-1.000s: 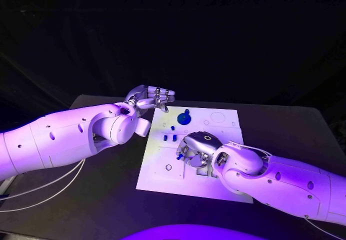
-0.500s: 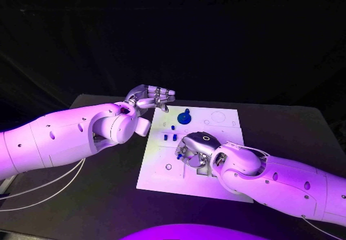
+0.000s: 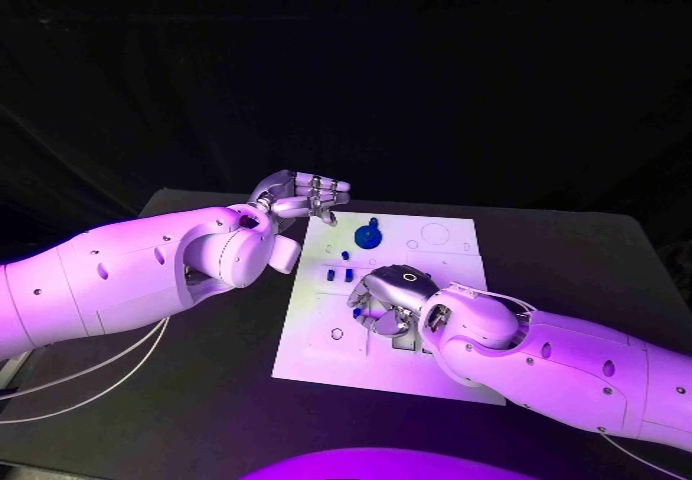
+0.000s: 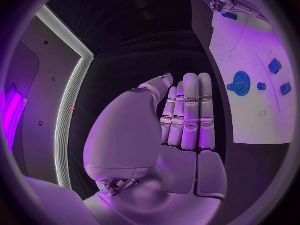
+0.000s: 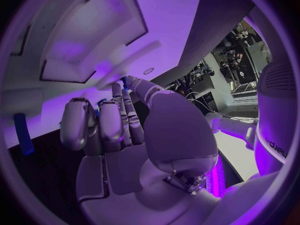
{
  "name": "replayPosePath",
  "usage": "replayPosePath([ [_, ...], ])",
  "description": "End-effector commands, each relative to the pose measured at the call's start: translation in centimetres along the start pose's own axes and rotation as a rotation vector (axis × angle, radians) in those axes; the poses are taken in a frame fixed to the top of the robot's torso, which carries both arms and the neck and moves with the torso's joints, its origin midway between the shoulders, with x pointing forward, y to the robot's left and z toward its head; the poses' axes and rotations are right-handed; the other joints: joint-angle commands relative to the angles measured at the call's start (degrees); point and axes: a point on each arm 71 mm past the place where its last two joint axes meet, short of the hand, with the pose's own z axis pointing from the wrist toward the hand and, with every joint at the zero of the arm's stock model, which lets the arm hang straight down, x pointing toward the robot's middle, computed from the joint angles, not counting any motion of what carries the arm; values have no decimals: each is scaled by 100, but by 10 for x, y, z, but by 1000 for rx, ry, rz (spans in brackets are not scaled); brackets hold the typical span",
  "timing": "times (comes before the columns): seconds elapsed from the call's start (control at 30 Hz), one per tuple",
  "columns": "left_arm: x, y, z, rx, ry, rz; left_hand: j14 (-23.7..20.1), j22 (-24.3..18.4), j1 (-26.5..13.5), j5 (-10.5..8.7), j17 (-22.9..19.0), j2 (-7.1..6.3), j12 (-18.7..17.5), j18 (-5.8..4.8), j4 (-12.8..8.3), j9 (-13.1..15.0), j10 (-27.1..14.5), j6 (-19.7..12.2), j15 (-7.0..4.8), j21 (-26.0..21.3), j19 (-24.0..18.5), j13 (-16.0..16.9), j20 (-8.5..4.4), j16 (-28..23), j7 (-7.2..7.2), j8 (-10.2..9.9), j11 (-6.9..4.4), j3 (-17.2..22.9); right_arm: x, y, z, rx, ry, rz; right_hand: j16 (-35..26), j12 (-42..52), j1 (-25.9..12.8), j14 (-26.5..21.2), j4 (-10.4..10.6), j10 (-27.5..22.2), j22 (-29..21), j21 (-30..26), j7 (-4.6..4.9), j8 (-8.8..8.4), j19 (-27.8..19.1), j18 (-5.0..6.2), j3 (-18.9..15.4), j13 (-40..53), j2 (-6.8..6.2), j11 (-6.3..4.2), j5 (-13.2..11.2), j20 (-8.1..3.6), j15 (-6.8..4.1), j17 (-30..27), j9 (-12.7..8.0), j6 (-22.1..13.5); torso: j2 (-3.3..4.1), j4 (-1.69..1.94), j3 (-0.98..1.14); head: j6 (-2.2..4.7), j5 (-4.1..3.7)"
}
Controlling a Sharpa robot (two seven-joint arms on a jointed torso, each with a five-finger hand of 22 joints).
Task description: Assemble the parts on the task board
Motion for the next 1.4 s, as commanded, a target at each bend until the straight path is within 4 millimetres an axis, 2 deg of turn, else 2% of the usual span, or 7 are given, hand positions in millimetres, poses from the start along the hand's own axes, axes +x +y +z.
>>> replayPosePath([
  [0.03, 2, -1, 0, -2, 25, -10, -49, -5, 37, 17, -5, 23, 30, 71, 2, -5, -34, -32, -3, -31, 30, 5, 11, -38, 17, -12, 5, -42, 3, -4, -2, 9, 12, 4, -37, 31, -9, 109, -10, -56, 446, -32, 1, -8, -45, 30, -49, -7, -45, 11, 28, 13, 28, -17, -11, -56, 3, 5, 1, 7, -1],
  [0.37, 1, 0, 0, -15, 26, -23, -55, -12, 43, 18, -13, 34, 32, 72, 1, -11, -54, -47, 0, -43, 28, 6, 14, -47, 23, -17, 10, -45, -11, -10, -20, 37, -26, 38, -3, 72, -29, 115, 13, -84, 471, 1, 16, 17, -24, 26, -93, -3, -41, 20, 77, 33, 37, 10, -13, -39, 2, 3, -1, 16, -4],
  [0.67, -1, 0, -1, -17, 27, -33, -57, -14, 44, 18, -15, 35, 33, 72, 0, -13, -59, -52, 1, -46, 28, 6, 15, -49, 25, -19, 11, -47, -60, -39, -45, 117, -45, 61, 62, 102, -56, 135, 32, -122, 523, 86, -6, 22, 33, 12, -175, -5, -73, 13, 158, 45, 36, 67, -18, -29, -11, -16, -7, 87, -108],
  [0.83, 1, 0, -1, -18, 37, -37, -58, -15, 44, 18, -16, 35, 34, 72, 0, -14, -63, -55, 2, -48, 28, 6, 15, -51, 26, -20, 13, -49, -78, -60, -54, 137, -42, -3, 7, 96, -13, 96, 9, -337, 386, -186, -108, 9, -110, 74, -342, -17, -116, -16, 221, 38, 20, -29, -43, -93, -27, -23, -29, 113, -149],
  [0.93, 2, 0, -1, -16, 41, -39, -58, -15, 44, 18, -16, 35, 34, 72, 0, -14, -63, -55, 2, -48, 28, 6, 15, -51, 26, -20, 13, -49, -82, -72, -57, 158, -24, -41, 0, 116, -7, 86, 12, -388, 363, -238, -147, 8, -135, 83, -426, -15, -132, -16, 225, 37, 18, -45, -51, -115, -27, -15, -31, 119, -158],
  [1.07, 3, 0, -1, -12, 42, -40, -58, -15, 44, 18, -16, 35, 34, 72, 0, -14, -63, -55, 2, -48, 28, 6, 15, -51, 26, -20, 13, -49, -83, -84, -58, 185, 0, -72, -9, 144, -4, 83, 15, -395, 351, -265, -150, 6, -146, 87, -486, -12, -145, -20, 224, 35, 15, -66, -58, -134, -19, -20, -22, 130, -165],
  [1.4, 2, -1, -1, -6, 39, -39, -61, -18, 47, 18, -20, 36, 36, 72, -2, -17, -71, -63, 4, -53, 27, 6, 17, -55, 28, -22, 15, -53, -74, -87, -54, 206, 71, -101, -26, 207, 37, 74, 19, -413, 323, -326, -177, 11, -168, 97, -595, -9, -124, -20, 233, 31, 17, -103, -69, -158, -10, -18, -21, 110, -174],
])
